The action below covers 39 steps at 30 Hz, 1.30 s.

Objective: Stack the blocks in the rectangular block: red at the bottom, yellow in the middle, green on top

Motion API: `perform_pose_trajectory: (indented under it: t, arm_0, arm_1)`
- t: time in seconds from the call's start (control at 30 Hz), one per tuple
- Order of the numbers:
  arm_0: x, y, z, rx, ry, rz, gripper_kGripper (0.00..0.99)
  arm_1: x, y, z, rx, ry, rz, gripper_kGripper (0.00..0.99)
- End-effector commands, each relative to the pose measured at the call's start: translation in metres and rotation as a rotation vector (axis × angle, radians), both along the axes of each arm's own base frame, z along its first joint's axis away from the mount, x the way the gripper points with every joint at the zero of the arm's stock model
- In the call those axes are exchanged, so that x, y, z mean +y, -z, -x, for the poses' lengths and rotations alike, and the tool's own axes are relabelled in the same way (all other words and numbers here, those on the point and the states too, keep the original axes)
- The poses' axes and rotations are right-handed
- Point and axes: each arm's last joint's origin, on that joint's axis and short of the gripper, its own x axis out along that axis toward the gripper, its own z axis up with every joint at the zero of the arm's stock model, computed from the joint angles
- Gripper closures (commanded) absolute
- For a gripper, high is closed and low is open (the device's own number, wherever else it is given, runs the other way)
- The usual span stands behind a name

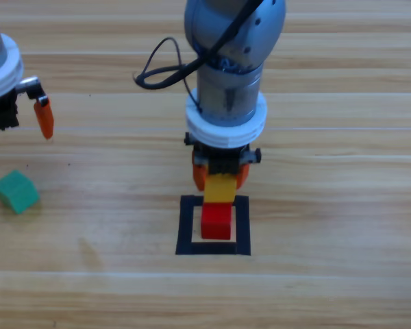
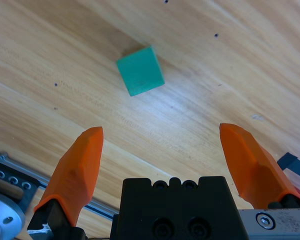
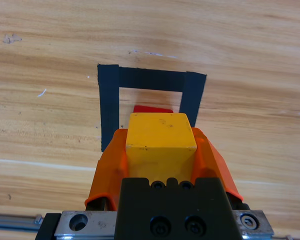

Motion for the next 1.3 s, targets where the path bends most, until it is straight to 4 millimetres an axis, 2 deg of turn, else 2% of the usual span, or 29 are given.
perform_pose_trajectory:
  t: [0.03, 0.17, 0.3, 0.47, 0.63, 0.97, 1.3]
  arm_0:
    - [0.011, 0.048, -0.018, 0.154, -0.104, -0.011, 0.016]
    - [0.019, 0.070, -0.018, 0.187, -0.187, 0.015, 0.021]
    - [0.036, 0.079, -0.011, 0.171, -0.265, 0.053, 0.021]
    - [0.053, 0.080, -0.015, 0.155, -0.304, 0.090, 0.028]
    - [0.060, 0.079, -0.013, 0.130, -0.325, 0.129, 0.024]
    - [0.062, 0.079, 0.004, 0.059, -0.375, 0.151, 0.014]
    - [0.052, 0.088, 0.006, 0.027, -0.391, 0.109, 0.014]
  arm_1:
    - [0.023, 0.036, 0.015, 0.039, -0.014, 0.041, 0.804]
    - [0.024, 0.038, 0.016, 0.039, 0.000, 0.043, 0.804]
    - [0.025, 0.038, 0.017, 0.038, 0.009, 0.045, 0.804]
    - [0.023, 0.041, 0.018, 0.045, 0.026, 0.060, 0.804]
    - [0.021, 0.043, 0.018, 0.049, 0.036, 0.075, 0.804]
    - [0.019, 0.046, 0.020, 0.058, 0.040, 0.093, 0.804]
    - [0.018, 0.048, 0.021, 0.064, 0.050, 0.105, 0.804]
